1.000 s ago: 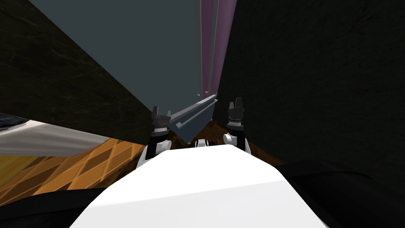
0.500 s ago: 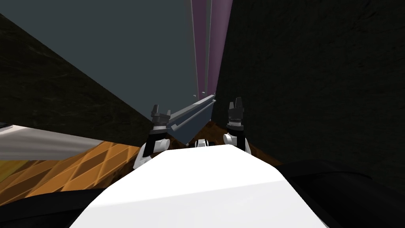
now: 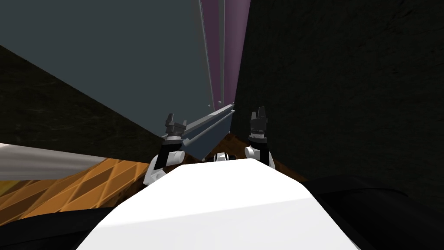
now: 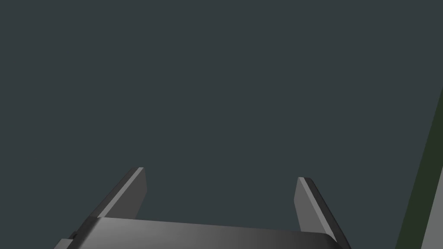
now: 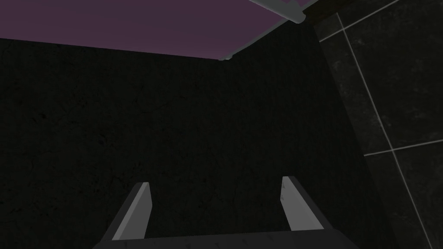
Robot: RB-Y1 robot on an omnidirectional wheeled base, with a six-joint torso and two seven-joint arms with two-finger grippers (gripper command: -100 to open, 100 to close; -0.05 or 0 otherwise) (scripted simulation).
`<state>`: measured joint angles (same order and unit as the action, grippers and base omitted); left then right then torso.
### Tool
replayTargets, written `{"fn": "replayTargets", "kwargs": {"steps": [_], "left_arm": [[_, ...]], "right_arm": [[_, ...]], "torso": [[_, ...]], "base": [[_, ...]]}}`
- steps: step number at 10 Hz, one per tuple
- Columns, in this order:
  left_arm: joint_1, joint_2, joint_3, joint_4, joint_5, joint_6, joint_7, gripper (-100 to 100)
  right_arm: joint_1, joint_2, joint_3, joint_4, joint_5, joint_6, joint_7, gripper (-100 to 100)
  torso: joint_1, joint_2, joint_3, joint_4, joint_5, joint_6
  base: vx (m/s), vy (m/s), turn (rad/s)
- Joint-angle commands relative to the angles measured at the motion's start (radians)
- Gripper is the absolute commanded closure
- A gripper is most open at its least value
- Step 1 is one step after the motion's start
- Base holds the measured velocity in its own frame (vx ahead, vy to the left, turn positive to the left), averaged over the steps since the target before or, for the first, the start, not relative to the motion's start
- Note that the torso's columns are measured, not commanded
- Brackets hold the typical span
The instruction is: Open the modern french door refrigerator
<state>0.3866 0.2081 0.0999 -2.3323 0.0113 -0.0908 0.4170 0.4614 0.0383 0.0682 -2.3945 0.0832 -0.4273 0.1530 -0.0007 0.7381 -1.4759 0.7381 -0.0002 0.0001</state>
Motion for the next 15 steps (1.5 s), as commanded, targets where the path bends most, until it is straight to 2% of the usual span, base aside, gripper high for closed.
{"fn": "replayTargets", "kwargs": {"steps": [1,2,3,4,5,6,7,8,9,10,11,12,13,14,15], "left_arm": [[-0.018,0.006,0.016,-0.012,-0.008,0.073,0.037,-100],[-0.018,0.006,0.016,-0.012,-0.008,0.081,0.037,-100],[-0.031,0.01,0.027,-0.02,-0.013,0.119,0.061,-100],[-0.031,0.01,0.027,-0.02,-0.013,0.128,0.061,-100],[-0.043,0.013,0.038,-0.028,-0.018,0.166,0.085,-100],[-0.043,0.013,0.038,-0.028,-0.018,0.176,0.085,-100],[-0.056,0.015,0.05,-0.036,-0.023,0.212,0.109,-100],[-0.056,0.015,0.05,-0.036,-0.023,0.224,0.109,-100],[-0.069,0.016,0.061,-0.043,-0.028,0.259,0.134,-100],[-0.069,0.016,0.061,-0.043,-0.028,0.272,0.134,-100],[-0.081,0.017,0.073,-0.049,-0.033,0.312,0.158,-100],[-0.081,0.017,0.073,-0.049,-0.033,0.32,0.158,-100],[-0.094,0.017,0.084,-0.054,-0.038,0.355,0.183,-100],[-0.094,0.017,0.084,-0.054,-0.038,0.368,0.183,-100],[-0.106,0.016,0.095,-0.059,-0.043,0.403,0.207,-100]], "right_arm": [[0.0,0.0,0.0,0.0,0.0,0.0,0.0,0],[0.0,0.0,0.0,0.0,0.0,0.0,0.0,0],[0.0,0.0,0.0,0.0,0.0,0.0,0.0,0],[0.0,0.0,0.0,0.0,0.0,0.0,0.0,0],[0.0,0.0,0.0,0.0,0.0,0.0,0.0,0],[0.0,0.0,0.0,0.0,0.0,0.0,0.0,0],[0.0,0.0,0.0,0.0,0.0,0.0,0.0,0],[0.0,0.0,0.0,0.0,0.0,0.0,0.0,0],[0.0,0.0,0.0,0.0,0.0,0.0,0.0,0],[0.0,0.0,0.0,0.0,0.0,0.0,0.0,0],[0.0,0.0,0.0,0.0,0.0,0.0,0.0,0],[0.0,0.0,0.0,0.0,0.0,0.0,0.0,0],[0.0,0.0,0.0,0.0,0.0,0.0,0.0,0],[0.0,0.0,0.0,0.0,0.0,0.0,0.0,0],[0.0,0.0,0.0,0.0,0.0,0.0,0.0,0]], "torso": [[0.001,0.001,0.0,0.0,0.0,0.0],[0.001,0.0,0.0,0.0,0.0,0.0],[0.001,0.0,0.0,0.0,0.0,0.0],[0.0,-0.001,-0.001,0.0,0.0,0.0],[0.001,0.0,0.0,0.0,0.0,0.0],[0.001,-0.001,0.0,0.0,0.0,0.0],[0.002,0.001,0.0,0.0,0.0,0.0],[0.0,-0.001,-0.001,0.0,0.0,0.001],[0.0,-0.001,-0.001,0.0,0.0,0.0],[0.0,-0.002,-0.001,0.0,0.0,0.0],[0.001,-0.001,0.0,0.0,0.0,0.0],[0.0,0.0,0.0,0.0,0.0,0.0],[0.001,0.0,0.0,0.0,0.0,0.0],[0.001,-0.001,0.0,0.0,0.0,0.0],[0.002,0.0,0.0,0.0,0.0,0.0]], "base": [[0.034,-0.072,-0.022],[0.04,-0.066,-0.011],[0.047,-0.087,-0.025],[0.041,-0.072,-0.009],[0.05,-0.068,-0.024],[0.034,-0.057,-0.008],[0.039,-0.083,-0.01],[0.039,-0.082,-0.017],[0.046,-0.093,-0.03],[0.042,-0.077,-0.008],[0.044,-0.095,-0.024],[0.041,-0.079,-0.008],[0.058,-0.084,-0.024],[0.046,-0.068,-0.009],[0.045,-0.076,-0.023]]}}
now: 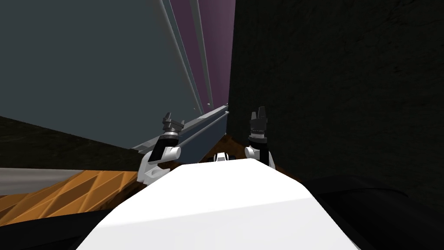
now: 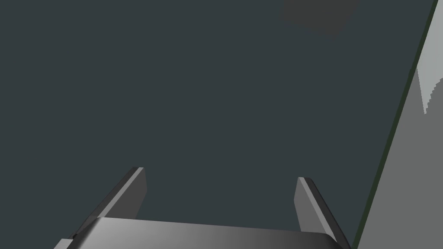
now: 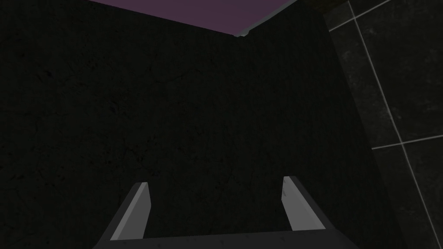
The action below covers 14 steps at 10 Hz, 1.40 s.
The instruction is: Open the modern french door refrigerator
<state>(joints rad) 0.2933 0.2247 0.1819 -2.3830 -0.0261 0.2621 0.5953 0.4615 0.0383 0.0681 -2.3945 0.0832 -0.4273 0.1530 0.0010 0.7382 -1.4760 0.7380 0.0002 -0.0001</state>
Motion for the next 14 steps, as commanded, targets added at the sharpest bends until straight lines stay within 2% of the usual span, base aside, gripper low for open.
{"fn": "replayTargets", "kwargs": {"steps": [1,2,3,4,5,6,7,8,9,10,11,13,14], "left_arm": [[-0.013,-0.001,0.013,-0.008,-0.005,0.063,0.029,-100],[-0.026,-0.003,0.025,-0.013,-0.01,0.094,0.053,-100],[-0.026,-0.003,0.025,-0.013,-0.01,0.11,0.053,-100],[-0.038,-0.005,0.036,-0.018,-0.015,0.145,0.077,-100],[-0.038,-0.005,0.036,-0.018,-0.015,0.158,0.077,-100],[-0.05,-0.009,0.047,-0.022,-0.02,0.195,0.101,-100],[-0.05,-0.009,0.047,-0.022,-0.02,0.203,0.101,-100],[-0.062,-0.014,0.058,-0.027,-0.025,0.245,0.124,-100],[-0.062,-0.014,0.058,-0.027,-0.025,0.248,0.124,-100],[-0.073,-0.02,0.068,-0.033,-0.029,0.29,0.145,-100],[-0.073,-0.02,0.068,-0.033,-0.029,0.291,0.145,-100],[-0.095,-0.038,0.087,-0.047,-0.037,0.356,0.186,-100],[-0.095,-0.038,0.087,-0.047,-0.037,0.372,0.186,-100]], "right_arm": [[0.0,0.0,0.0,0.0,0.0,0.0,0.0,0],[0.0,0.0,0.0,0.0,0.0,0.0,0.0,0],[0.0,0.0,0.0,0.0,0.0,0.0,0.0,0],[0.0,0.0,0.0,0.0,0.0,0.0,0.0,0],[0.0,0.0,0.0,0.0,0.0,0.0,0.0,0],[0.0,0.0,0.0,0.0,0.0,0.0,0.0,0],[0.0,0.0,0.0,0.0,0.0,0.0,0.0,0],[0.0,0.0,0.0,0.0,0.0,0.0,0.0,0],[0.0,0.0,0.0,0.0,0.0,0.0,0.0,0],[0.0,0.0,0.0,0.0,0.0,0.0,0.0,0],[0.0,0.0,0.0,0.0,0.0,0.0,0.0,0],[0.0,0.0,0.0,0.0,0.0,0.0,0.0,0],[0.0,0.0,0.0,0.0,0.0,0.0,0.0,0]], "torso": [[-0.001,0.0,0.0,0.0,0.0,0.0],[-0.001,0.001,0.0,0.0,0.0,0.0],[-0.002,0.0,0.0,0.0,0.0,0.0],[-0.001,0.0,0.0,0.0,0.0,0.0],[-0.002,-0.001,0.0,0.0,0.0,0.0],[0.0,-0.001,0.0,0.0,0.0,0.0],[0.0,-0.001,0.0,0.0,0.0,0.0],[0.0,0.0,0.0,0.0,0.0,0.0],[-0.002,-0.001,-0.001,-0.001,0.0,0.001],[0.0,-0.002,-0.001,-0.001,0.0,0.001],[0.0,-0.002,-0.002,-0.001,0.0,0.001],[-0.001,-0.002,-0.001,-0.001,0.0,0.001],[-0.002,-0.003,-0.002,-0.001,-0.001,0.001]], "base": [[0.036,-0.07,-0.009],[0.037,-0.087,-0.021],[0.032,-0.072,-0.01],[0.043,-0.089,-0.022],[0.043,-0.072,-0.009],[0.051,-0.07,-0.025],[0.043,-0.064,-0.009],[0.042,-0.084,-0.008],[0.035,-0.068,-0.015],[0.043,-0.068,-0.018],[0.03,-0.067,-0.007],[0.047,-0.08,-0.025],[0.053,-0.081,-0.01]]}}
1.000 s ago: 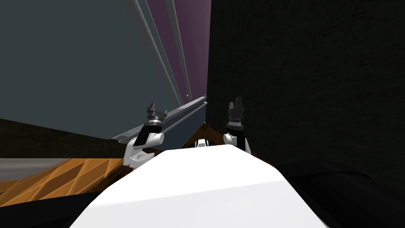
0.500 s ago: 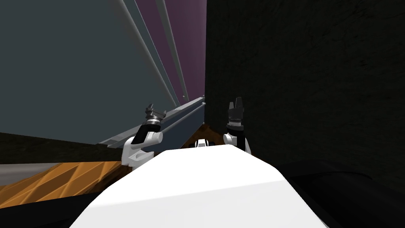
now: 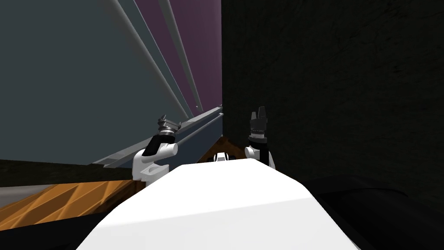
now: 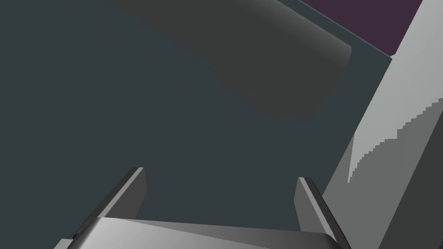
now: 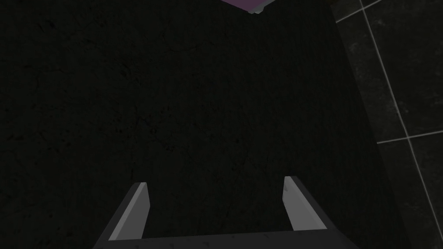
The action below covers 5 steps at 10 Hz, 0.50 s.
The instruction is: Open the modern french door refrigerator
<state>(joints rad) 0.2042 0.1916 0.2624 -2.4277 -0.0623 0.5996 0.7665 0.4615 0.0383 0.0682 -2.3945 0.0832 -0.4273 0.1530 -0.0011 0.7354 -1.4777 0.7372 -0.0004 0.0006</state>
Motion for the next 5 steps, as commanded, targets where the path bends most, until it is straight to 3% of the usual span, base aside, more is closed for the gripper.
{"fn": "replayTargets", "kwargs": {"steps": [1,3,5], "left_arm": [[-0.015,-0.017,0.015,-0.012,-0.005,0.072,0.034,-100],[-0.024,-0.032,0.024,-0.023,-0.009,0.106,0.052,-100],[-0.04,-0.072,0.038,-0.051,-0.015,0.166,0.083,-100]], "right_arm": [[0.0,0.0,0.0,0.0,0.0,0.0,0.0,0],[0.0,0.0,0.0,0.0,0.0,0.0,0.0,0],[0.0,0.0,0.0,0.0,0.0,0.0,0.0,0]], "torso": [[0.001,0.001,0.0,0.0,0.0,0.0],[0.001,0.001,0.001,0.0,0.0,0.0],[0.001,0.004,0.002,0.001,0.001,-0.001]], "base": [[0.046,-0.078,-0.018],[0.054,-0.081,-0.019],[0.041,-0.08,-0.017]]}}
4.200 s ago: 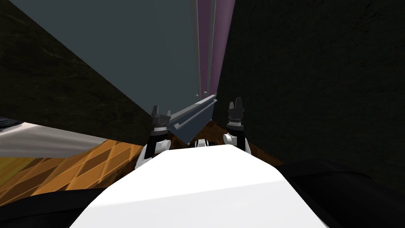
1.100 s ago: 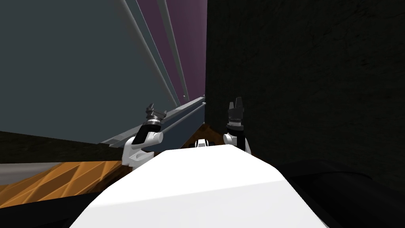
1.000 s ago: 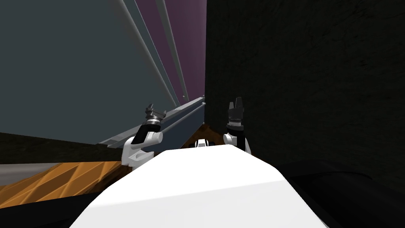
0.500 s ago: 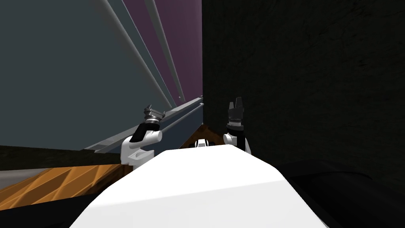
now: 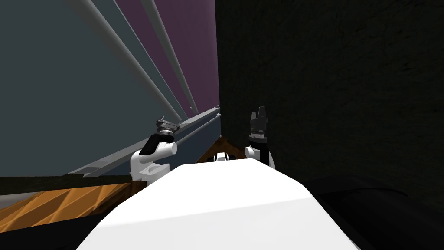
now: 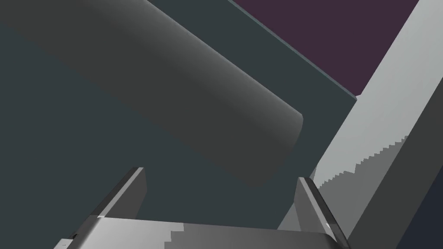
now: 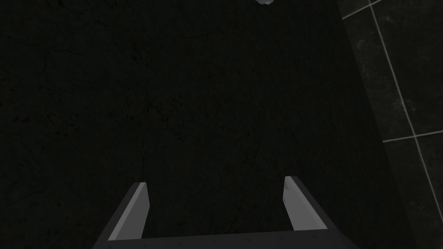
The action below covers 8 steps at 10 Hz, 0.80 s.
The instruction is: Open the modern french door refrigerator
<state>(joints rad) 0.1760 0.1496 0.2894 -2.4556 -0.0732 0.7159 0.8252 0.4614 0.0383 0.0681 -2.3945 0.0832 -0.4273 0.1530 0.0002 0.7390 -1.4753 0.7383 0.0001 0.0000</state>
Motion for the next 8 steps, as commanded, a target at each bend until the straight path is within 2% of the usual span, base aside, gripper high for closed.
{"fn": "replayTargets", "kwargs": {"steps": [1,4,6,7,8], "left_arm": [[-0.018,-0.055,0.017,-0.04,-0.007,0.075,0.037,-100],[-0.031,-0.147,0.03,-0.098,-0.012,0.127,0.064,-100],[-0.035,-0.196,0.033,-0.127,-0.013,0.14,0.071,-100],[-0.037,-0.183,0.03,-0.119,-0.016,0.137,0.068,-100],[-0.037,-0.177,0.035,-0.148,-0.02,0.169,0.075,-100]], "right_arm": [[0.0,0.0,0.0,0.0,0.0,0.0,0.0,0],[0.0,0.0,0.0,0.0,0.0,0.0,0.0,0],[0.0,0.0,0.0,0.0,0.0,0.0,0.0,0],[0.0,0.0,0.0,0.0,0.0,0.0,0.0,0],[0.0,0.0,0.0,0.0,0.0,0.0,0.0,0]], "torso": [[-0.001,-0.001,0.0,0.0,0.0,0.0],[0.001,-0.001,-0.001,0.0,0.0,0.0],[0.001,0.0,0.0,0.0,0.0,0.0],[0.001,0.0,0.0,0.0,0.0,0.0],[0.002,0.0,0.0,0.0,0.0,0.0]], "base": [[0.052,-0.088,-0.018],[0.04,-0.063,-0.013],[0.017,-0.03,-0.004],[0.004,-0.008,0.0],[0.102,0.035,-0.051]]}}
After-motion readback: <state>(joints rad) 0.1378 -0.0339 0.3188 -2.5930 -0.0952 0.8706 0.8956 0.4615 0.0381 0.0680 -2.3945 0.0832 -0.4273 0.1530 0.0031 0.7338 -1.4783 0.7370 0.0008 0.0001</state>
